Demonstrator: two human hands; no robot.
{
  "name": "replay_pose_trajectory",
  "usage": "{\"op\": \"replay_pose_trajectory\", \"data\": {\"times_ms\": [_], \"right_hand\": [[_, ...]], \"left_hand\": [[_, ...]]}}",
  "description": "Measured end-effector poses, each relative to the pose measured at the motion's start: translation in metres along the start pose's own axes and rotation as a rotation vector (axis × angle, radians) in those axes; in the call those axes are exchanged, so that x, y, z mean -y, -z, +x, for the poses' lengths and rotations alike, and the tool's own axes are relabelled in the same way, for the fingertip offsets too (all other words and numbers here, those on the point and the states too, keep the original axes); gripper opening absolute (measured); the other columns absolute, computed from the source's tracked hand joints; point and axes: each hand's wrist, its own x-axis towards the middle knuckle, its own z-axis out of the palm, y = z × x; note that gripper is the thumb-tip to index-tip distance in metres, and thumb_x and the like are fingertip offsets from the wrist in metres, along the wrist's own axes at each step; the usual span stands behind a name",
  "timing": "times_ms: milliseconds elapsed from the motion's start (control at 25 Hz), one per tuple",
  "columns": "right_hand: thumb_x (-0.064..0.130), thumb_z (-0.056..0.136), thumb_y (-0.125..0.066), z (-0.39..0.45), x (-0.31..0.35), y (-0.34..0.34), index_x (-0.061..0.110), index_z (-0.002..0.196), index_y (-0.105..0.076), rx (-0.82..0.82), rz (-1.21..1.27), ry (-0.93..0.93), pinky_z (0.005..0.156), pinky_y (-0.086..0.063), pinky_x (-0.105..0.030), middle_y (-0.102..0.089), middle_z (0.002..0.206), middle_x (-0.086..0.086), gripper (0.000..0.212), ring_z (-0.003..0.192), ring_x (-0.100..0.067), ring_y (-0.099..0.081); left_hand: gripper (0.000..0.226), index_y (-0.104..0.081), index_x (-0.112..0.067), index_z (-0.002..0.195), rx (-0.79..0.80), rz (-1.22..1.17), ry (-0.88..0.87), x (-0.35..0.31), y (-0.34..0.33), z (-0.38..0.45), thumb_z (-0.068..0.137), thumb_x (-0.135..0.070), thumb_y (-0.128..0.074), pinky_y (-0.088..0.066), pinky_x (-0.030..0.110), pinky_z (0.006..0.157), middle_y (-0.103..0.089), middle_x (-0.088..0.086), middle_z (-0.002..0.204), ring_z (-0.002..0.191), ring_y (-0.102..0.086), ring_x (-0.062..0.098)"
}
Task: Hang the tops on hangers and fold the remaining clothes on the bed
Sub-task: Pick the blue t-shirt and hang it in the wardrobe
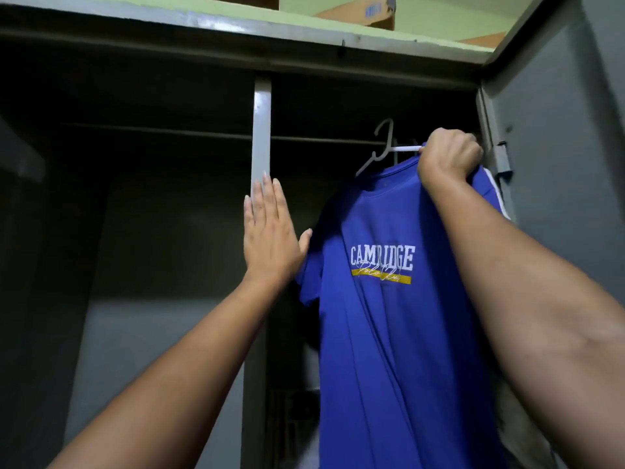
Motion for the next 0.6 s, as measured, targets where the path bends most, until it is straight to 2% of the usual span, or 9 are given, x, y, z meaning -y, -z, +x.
{"op": "replay_pose_trajectory", "data": {"times_ms": [200,440,520,600], "right_hand": [[-0.002,0.095,-0.037,0.02,0.018,-0.051,-0.003,0.112,-0.061,-0.044,-0.042,0.036,0.084,-0.044,-0.041,-0.062,0.114,-0.023,0.03,0.111,-0.038,-0.053],[0.0,0.093,-0.04,0.003,0.024,-0.075,0.0,0.111,-0.061,-0.01,-0.099,0.047,0.081,-0.041,-0.038,-0.062,0.112,-0.02,0.028,0.108,-0.035,-0.052],[0.004,0.093,-0.04,-0.002,0.022,-0.074,0.003,0.113,-0.06,-0.045,-0.109,0.046,0.088,-0.038,-0.04,-0.061,0.114,-0.019,0.028,0.11,-0.034,-0.05],[0.005,0.092,-0.039,-0.011,0.02,-0.07,0.003,0.12,-0.055,-0.158,-0.115,0.077,0.101,-0.03,-0.046,-0.055,0.122,-0.019,0.032,0.117,-0.034,-0.044]], "left_hand": [[0.096,0.005,0.004,0.149,-0.14,0.16,0.0,-0.003,-0.022,0.005,0.09,-0.057,-0.04,-0.003,0.043,0.121,0.007,0.026,0.156,0.147,0.005,0.035],[0.096,0.003,0.006,0.149,-0.185,0.218,-0.029,0.0,-0.026,0.005,0.09,-0.057,-0.04,-0.008,0.043,0.12,0.003,0.026,0.157,0.147,0.002,0.036],[0.097,0.004,0.006,0.148,-0.184,0.198,-0.038,0.0,-0.026,0.003,0.09,-0.056,-0.042,-0.009,0.043,0.12,0.003,0.026,0.157,0.147,0.002,0.035],[0.097,0.004,0.006,0.149,-0.17,0.171,-0.049,0.0,-0.024,-0.001,0.09,-0.055,-0.043,-0.008,0.043,0.12,0.004,0.025,0.157,0.147,0.002,0.034]]}}
